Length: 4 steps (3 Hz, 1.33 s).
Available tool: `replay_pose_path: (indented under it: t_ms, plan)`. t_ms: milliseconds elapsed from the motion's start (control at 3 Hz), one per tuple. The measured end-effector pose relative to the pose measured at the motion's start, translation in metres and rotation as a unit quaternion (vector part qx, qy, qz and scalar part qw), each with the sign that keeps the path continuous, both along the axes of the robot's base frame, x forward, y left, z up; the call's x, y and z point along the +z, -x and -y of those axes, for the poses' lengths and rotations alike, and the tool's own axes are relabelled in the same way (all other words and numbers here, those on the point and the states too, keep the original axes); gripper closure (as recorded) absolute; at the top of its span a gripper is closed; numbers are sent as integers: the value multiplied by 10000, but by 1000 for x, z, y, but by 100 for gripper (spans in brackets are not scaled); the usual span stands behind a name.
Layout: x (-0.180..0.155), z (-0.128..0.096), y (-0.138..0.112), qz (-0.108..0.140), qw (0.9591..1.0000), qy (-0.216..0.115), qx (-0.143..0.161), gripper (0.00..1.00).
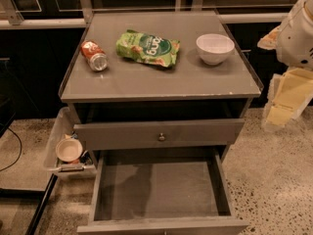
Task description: Place green rice chip bag into middle drawer
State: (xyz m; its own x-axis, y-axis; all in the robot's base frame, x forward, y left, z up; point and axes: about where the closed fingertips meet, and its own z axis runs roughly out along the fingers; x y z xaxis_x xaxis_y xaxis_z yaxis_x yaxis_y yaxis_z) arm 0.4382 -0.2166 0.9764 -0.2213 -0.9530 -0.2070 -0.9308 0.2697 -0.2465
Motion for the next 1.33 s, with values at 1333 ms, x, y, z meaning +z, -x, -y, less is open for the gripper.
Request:
replay_pose_path:
  t_ms: [1333]
  plan:
    - [-3,-41,-68,642,9887,-1283,433,0]
